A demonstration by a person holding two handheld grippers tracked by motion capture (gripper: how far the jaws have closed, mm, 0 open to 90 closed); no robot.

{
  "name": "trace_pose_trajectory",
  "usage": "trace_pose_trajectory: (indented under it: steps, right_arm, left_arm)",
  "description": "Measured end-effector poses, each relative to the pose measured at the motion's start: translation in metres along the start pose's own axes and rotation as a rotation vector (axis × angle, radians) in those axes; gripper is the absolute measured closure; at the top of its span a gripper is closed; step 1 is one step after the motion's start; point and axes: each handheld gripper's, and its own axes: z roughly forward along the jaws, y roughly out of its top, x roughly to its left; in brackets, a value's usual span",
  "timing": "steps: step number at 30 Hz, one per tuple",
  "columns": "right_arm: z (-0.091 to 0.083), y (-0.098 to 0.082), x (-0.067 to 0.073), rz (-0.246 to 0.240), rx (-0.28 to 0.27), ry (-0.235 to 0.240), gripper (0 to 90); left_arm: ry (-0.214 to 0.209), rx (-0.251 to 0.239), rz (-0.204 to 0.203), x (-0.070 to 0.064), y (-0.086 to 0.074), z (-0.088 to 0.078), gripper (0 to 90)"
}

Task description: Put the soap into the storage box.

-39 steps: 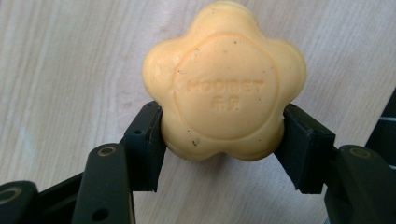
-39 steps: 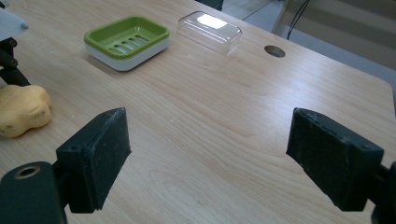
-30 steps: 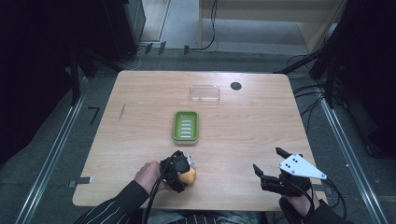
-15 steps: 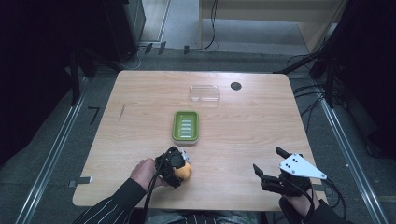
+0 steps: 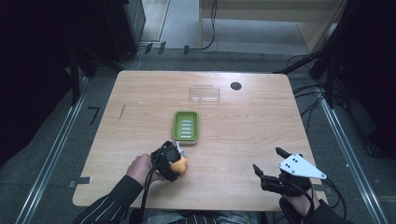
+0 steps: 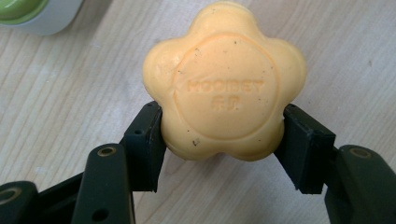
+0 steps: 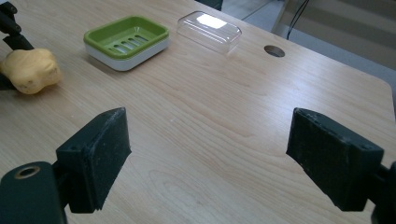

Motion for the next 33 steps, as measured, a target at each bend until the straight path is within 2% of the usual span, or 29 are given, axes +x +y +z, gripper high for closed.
trace_pose_trajectory:
  steps: [4,20,22,33]
  right_arm:
    - [0.0,0.0,0.0,0.002,0.0,0.0,13.6]
    - [0.0,0.0,0.0,0.002,0.001,0.001,13.6]
    - [0.0,0.0,0.0,0.0,0.002,0.002,13.6]
    - [0.0,0.0,0.0,-0.001,0.001,0.002,13.6]
  left_arm:
    - [0.004,0.005,-0.003,0.003,0.001,0.001,40.1]
    - [0.019,-0.046,-0.041,0.013,0.008,-0.007,40.1]
    - [0.023,-0.042,-0.032,0.014,0.009,-0.008,40.1]
    - [0.031,-0.077,-0.045,0.022,0.019,-0.013,40.1]
